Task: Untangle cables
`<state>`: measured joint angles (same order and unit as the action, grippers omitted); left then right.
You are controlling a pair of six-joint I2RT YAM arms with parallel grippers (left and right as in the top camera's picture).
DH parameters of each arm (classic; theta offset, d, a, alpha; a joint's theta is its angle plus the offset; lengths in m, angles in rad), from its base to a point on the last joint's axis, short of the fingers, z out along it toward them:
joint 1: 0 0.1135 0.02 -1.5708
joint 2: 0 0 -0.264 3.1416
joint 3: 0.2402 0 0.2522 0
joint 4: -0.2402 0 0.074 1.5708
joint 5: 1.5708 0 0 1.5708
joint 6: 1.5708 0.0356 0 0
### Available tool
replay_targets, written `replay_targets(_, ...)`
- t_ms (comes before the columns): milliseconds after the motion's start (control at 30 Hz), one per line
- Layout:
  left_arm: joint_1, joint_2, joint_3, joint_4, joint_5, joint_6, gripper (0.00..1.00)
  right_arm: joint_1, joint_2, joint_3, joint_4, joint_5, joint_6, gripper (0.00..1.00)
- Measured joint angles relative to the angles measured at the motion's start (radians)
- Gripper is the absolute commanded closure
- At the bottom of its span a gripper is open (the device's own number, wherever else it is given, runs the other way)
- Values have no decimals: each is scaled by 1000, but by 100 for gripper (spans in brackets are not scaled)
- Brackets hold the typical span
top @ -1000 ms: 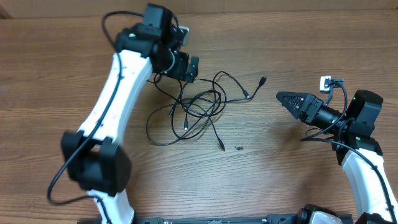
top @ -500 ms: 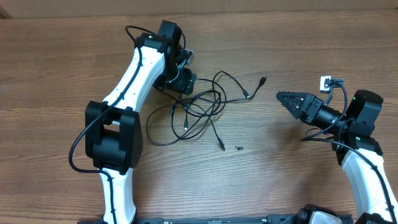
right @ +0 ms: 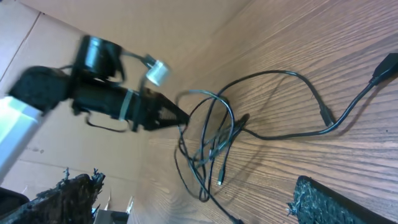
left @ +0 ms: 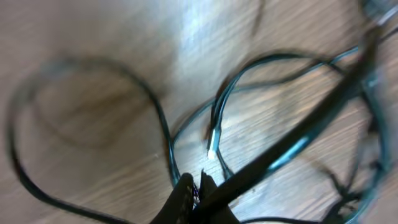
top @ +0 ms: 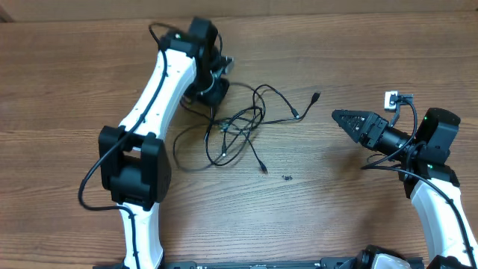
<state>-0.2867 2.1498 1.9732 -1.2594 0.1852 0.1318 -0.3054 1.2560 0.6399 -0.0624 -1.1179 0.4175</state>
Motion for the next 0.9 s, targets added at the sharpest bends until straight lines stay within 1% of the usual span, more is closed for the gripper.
replay_targets(200,0,-137,231,14,-3,-13,96,0,0,0,0,0,0,0)
replay_targets(300,0,-251,357,64,-3,-41,96,0,0,0,0,0,0,0)
replay_targets(467,0,-424,491,161,-3,-88,96,0,0,0,0,1,0,0)
replay_targets(567,0,-491,533,183,-2,-115,96,0,0,0,-1,1,0,0)
replay_targets(667,0,-529,547,166,5,-134,96,0,0,0,0,2,0,0)
replay_targets(900,0,-488,546,39,37,-135,96,0,0,0,0,4,0,0)
